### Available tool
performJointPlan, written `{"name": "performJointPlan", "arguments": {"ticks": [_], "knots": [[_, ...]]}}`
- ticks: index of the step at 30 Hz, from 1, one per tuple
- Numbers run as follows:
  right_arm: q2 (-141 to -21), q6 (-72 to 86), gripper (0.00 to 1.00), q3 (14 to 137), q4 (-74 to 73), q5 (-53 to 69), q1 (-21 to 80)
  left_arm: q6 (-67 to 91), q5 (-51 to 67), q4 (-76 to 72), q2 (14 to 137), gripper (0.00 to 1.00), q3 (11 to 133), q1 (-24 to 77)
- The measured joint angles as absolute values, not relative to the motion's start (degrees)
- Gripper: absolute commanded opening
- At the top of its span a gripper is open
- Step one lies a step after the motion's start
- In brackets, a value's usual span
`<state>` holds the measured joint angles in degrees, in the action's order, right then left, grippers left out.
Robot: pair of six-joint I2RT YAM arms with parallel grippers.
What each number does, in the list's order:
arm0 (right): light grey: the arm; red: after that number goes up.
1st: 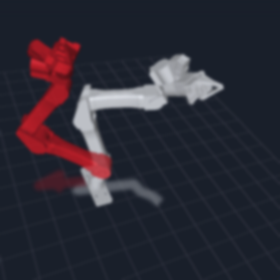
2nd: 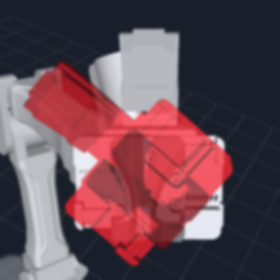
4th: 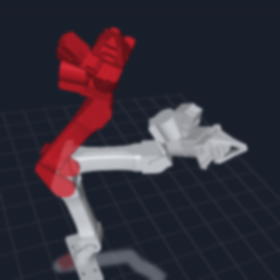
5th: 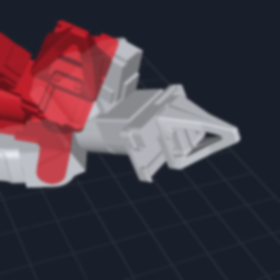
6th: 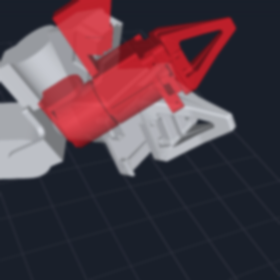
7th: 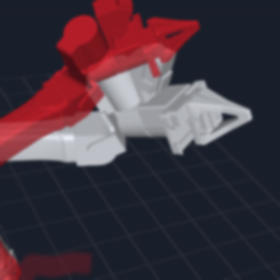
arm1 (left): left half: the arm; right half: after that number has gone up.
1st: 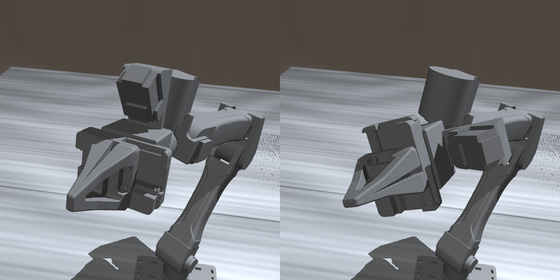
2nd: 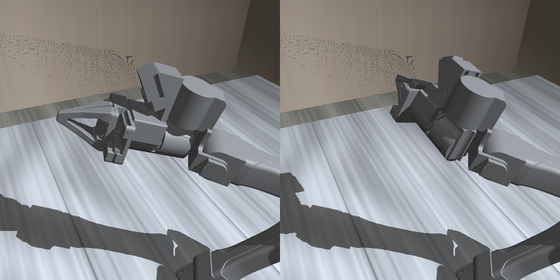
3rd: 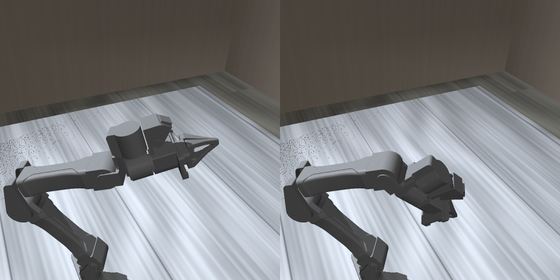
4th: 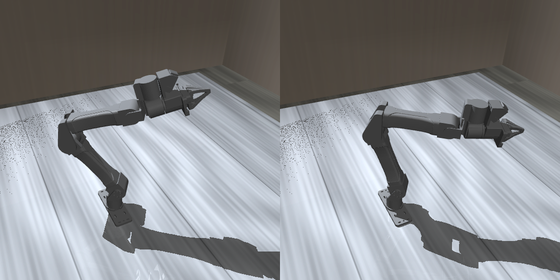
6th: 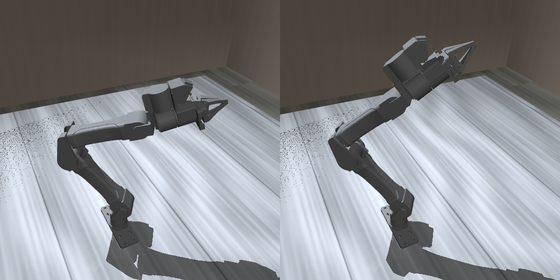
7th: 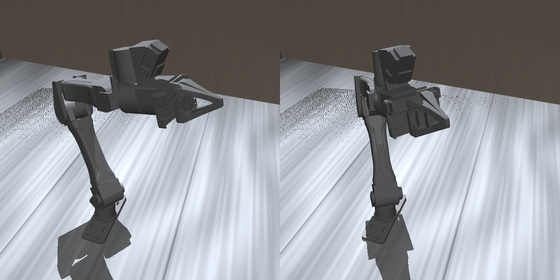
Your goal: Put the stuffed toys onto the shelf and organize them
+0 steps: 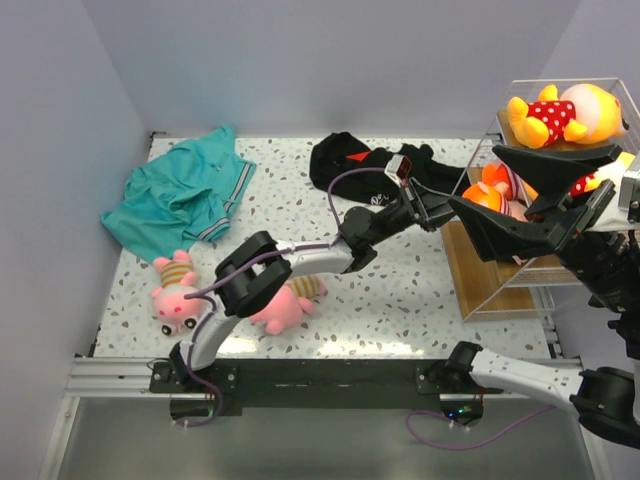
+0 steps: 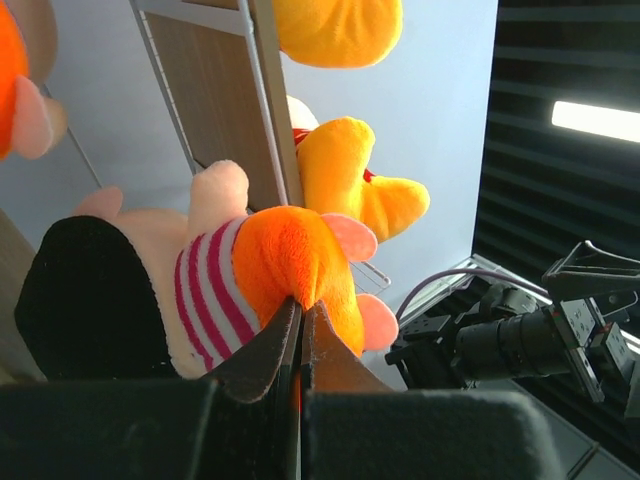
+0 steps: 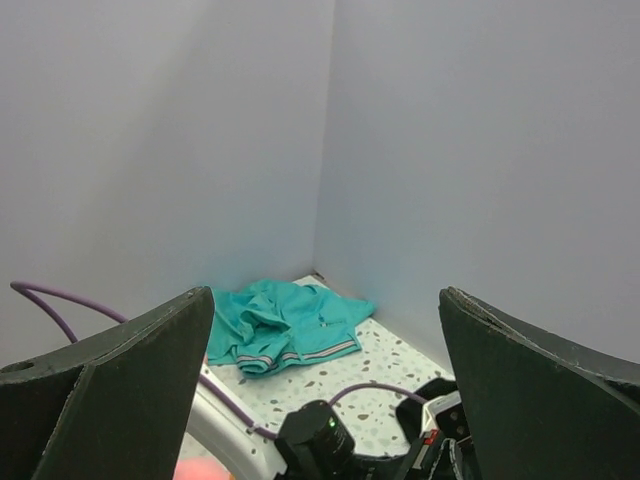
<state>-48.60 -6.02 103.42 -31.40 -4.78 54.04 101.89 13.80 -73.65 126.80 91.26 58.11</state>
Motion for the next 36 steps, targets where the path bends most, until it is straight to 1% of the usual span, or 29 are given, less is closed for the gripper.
{"name": "performJointPlan", "arguments": {"ticks": [9,12,14,21,27,33,35,36], "knots": [[-47.13,-7.11,0.99,103.37,-32.86,-5.74,54.04,104.01,12.99,-74.06,133.16,0.0,94.61,60.86],[-46.83,-7.35,0.99,103.37,-33.19,-6.46,54.04,103.88,13.02,-74.08,133.45,0.01,94.19,61.6],[-46.74,-7.55,0.99,103.37,-33.23,-6.61,54.04,103.61,13.08,-74.17,133.45,0.03,94.02,62.04],[-46.59,-7.75,0.99,102.54,-33.43,-6.76,54.04,100.07,13.43,-74.5,133.53,0.04,94.54,62.83],[-45.98,-7.97,0.99,102.35,-33.45,-6.85,54.04,97.25,13.72,-73.93,135.09,0.04,98.43,63.22],[-44.84,-8.21,0.99,101.54,-33.45,-7.03,54.04,93.93,13.67,-69.3,137.32,0.04,103.92,63.94],[-44.75,-8.23,0.99,101.47,-33.43,-7.05,54.04,93.58,13.65,-68.16,138.47,0.05,105.82,64.31],[-44.69,-8.27,0.99,101.36,-33.43,-7.09,54.04,93.38,13.56,-67.57,139.06,0.07,106.74,64.55]]}}
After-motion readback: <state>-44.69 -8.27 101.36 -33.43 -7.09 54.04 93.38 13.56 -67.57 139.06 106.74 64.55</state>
